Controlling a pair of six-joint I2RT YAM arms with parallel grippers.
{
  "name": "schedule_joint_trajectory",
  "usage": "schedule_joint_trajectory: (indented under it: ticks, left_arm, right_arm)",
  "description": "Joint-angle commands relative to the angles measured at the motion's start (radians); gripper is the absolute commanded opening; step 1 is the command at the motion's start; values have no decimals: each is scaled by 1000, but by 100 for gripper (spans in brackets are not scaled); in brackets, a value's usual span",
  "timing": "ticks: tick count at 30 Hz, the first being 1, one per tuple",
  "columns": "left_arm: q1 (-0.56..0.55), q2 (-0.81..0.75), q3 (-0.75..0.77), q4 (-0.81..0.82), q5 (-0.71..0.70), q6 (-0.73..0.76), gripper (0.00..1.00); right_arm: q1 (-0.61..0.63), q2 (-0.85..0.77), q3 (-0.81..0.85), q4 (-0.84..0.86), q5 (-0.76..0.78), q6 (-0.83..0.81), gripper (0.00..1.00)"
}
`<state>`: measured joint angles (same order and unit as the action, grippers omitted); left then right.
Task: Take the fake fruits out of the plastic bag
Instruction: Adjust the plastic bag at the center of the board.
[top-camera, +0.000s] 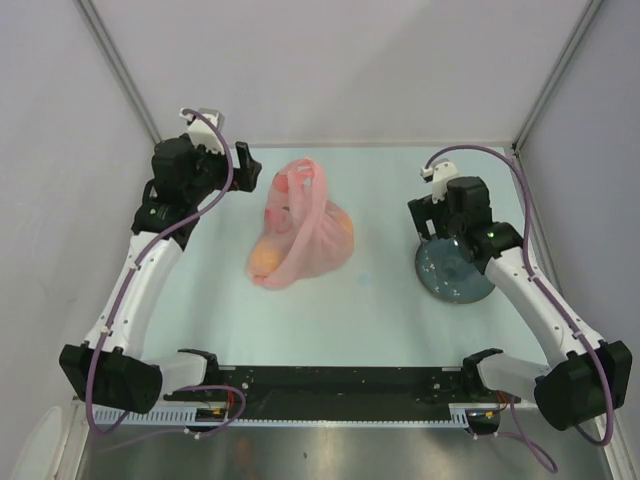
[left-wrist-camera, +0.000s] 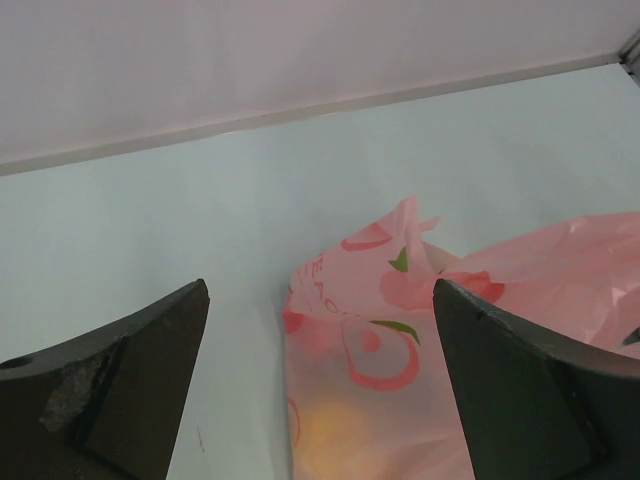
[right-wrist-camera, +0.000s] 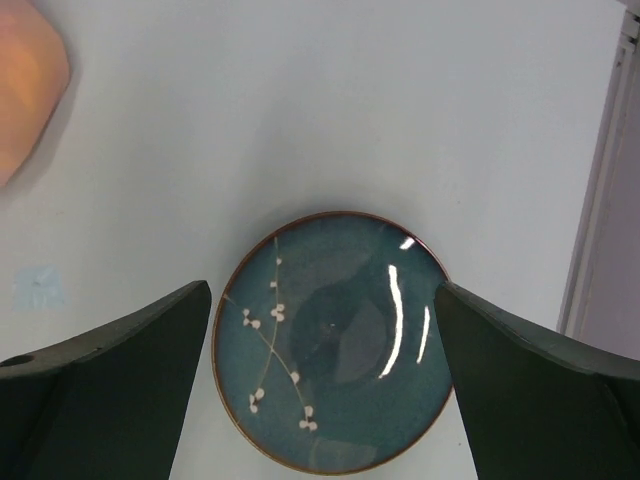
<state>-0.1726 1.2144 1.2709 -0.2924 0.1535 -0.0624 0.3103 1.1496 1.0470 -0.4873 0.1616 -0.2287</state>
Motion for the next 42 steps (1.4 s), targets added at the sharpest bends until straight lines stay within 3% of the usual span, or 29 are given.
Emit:
schedule_joint_trajectory:
  ticks: [1,3,6,12,16,20,25,30,36,41,42]
  left_arm:
    - [-2,-12,140,-54,128,35,100]
    - [-2,7,192,-88,173,122,100]
    - [-5,49,280,-132,201,194,100]
    - [-57,168,515,-255,142,271,100]
    - [-84,186,507,-223,208,242,97]
    - [-100,227,489,-218,262,173,87]
    - [-102,254,475,-214,426,179,81]
    - [-136,258,485,-313,512,311,81]
    - [-199,292,482,-361,437,433,79]
    - [-212,301,484,-304,368,411,58]
    - [-214,295,484,-297,366,403,49]
  right_arm:
    - [53,13,19,36,3,-55,100]
    - [65,10,21,53,-118,-169,100]
    - [64,24,25,127,-232,-178,100]
    - [56,110,128,191,-329,73,99]
    - [62,147,218,171,-414,155,99]
    - [61,170,287,168,-430,221,99]
    - [76,170,321,127,-482,186,98]
    - [76,182,321,156,-493,212,98]
    - [79,246,332,223,-510,288,98]
    - [92,274,357,220,-528,301,98]
    - [93,275,358,222,-530,299,98]
